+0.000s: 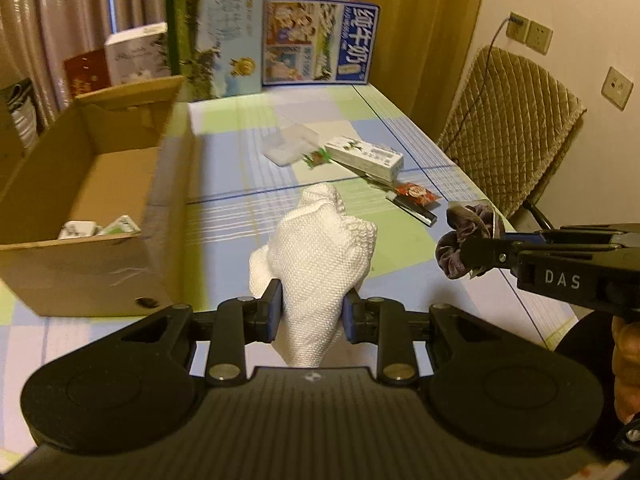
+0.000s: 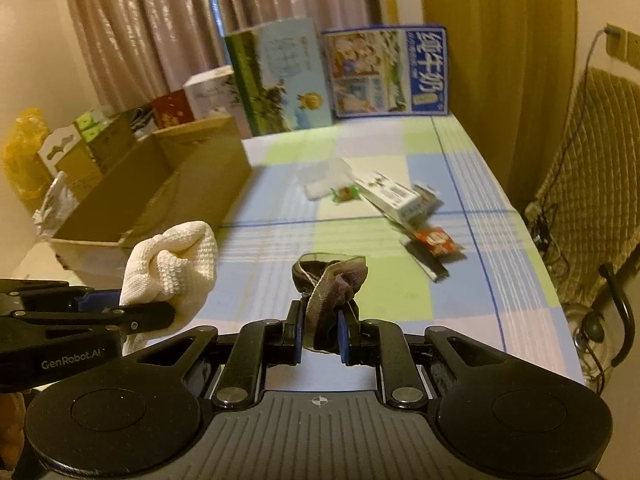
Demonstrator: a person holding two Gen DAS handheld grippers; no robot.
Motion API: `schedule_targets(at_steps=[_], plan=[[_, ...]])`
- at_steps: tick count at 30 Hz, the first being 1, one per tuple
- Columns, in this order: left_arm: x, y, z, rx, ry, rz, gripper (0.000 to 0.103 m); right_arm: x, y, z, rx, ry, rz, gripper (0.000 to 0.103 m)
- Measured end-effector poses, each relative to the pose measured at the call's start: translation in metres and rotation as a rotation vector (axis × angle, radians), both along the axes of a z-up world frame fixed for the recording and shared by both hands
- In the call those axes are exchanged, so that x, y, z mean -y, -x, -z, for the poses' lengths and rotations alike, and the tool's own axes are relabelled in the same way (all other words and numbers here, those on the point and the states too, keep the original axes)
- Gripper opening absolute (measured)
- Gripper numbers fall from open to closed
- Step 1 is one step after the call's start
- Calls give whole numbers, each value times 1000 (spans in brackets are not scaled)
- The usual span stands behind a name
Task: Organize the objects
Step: 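Carry the cloth bag and scrunchie over the cardboard box and release both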
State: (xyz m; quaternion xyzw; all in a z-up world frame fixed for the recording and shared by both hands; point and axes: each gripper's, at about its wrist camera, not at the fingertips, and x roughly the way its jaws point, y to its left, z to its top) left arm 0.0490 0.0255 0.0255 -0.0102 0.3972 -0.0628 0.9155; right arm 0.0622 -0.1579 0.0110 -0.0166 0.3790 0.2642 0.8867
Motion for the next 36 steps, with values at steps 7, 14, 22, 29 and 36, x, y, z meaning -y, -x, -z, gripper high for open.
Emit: schedule_targets(at_steps=[7, 14, 22, 29, 36], plan=[[-21, 26, -18, 23, -16, -42, 25, -24, 22, -14, 26, 4, -53, 14], [-41, 42, -28, 38, -14, -86, 25, -45, 35, -17, 37, 12, -101, 14], [-62, 53, -38, 62, -11, -128, 25, -67, 44, -22, 51, 12, -153, 14], [-81, 59, -42, 67, -23, -169, 25, -87, 46, -22, 53, 8, -193, 14], [-100, 61, -48, 74, -28, -212, 25, -105, 42, -29, 68, 3, -226, 14]])
